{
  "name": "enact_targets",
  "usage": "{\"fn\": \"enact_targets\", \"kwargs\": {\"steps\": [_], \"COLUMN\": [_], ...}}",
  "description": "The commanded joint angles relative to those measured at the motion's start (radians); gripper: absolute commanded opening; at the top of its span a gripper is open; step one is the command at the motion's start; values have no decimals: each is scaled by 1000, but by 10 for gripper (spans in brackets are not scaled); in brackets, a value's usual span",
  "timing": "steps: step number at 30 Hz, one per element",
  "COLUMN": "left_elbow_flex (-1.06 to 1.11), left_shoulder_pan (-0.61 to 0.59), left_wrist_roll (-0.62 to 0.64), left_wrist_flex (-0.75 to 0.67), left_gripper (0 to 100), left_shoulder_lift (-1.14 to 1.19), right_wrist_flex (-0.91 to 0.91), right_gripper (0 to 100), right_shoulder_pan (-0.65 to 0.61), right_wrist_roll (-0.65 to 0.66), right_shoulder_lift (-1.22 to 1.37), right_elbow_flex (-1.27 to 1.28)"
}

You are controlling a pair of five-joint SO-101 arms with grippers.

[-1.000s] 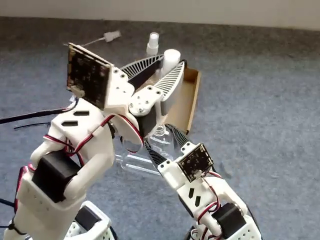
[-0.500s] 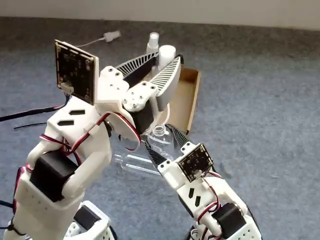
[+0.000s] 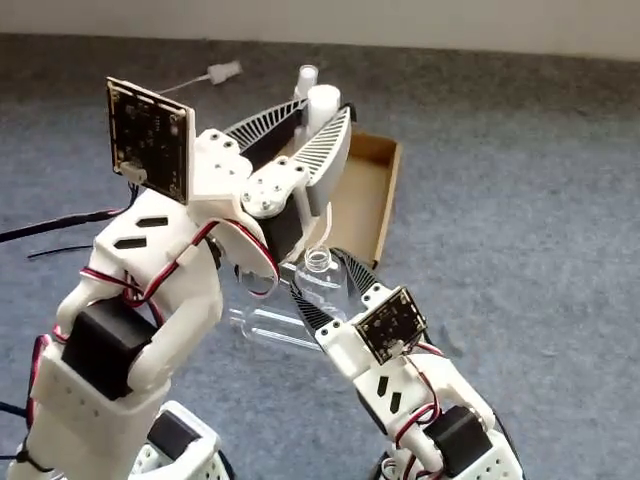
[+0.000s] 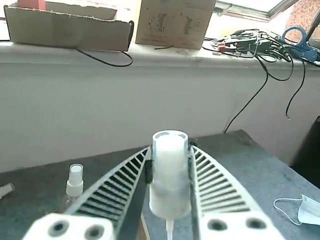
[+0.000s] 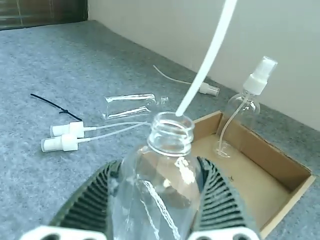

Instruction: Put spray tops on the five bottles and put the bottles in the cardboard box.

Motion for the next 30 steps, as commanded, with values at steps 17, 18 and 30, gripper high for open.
{"fn": "enact_targets", "kwargs": {"steps": [17,18,30], "left_elbow_flex": [409,450,524], "left_shoulder_pan": [25,25,91], "left_wrist_roll": [-141,-157,-265], "left_wrist_flex": [66,66,92], "left_gripper": [77,77,161], "left_shoulder_lift": [-265,-280,-297], "right_wrist_flex": [-24,-24,-24], "right_gripper": [3,3,3], "right_shoulder_pan": [65,76,82], "right_wrist_roll": [-83,-89,-89], "right_shoulder_lift": [-12,-12,-12], "right_elbow_flex": [-12,-12,-8]}}
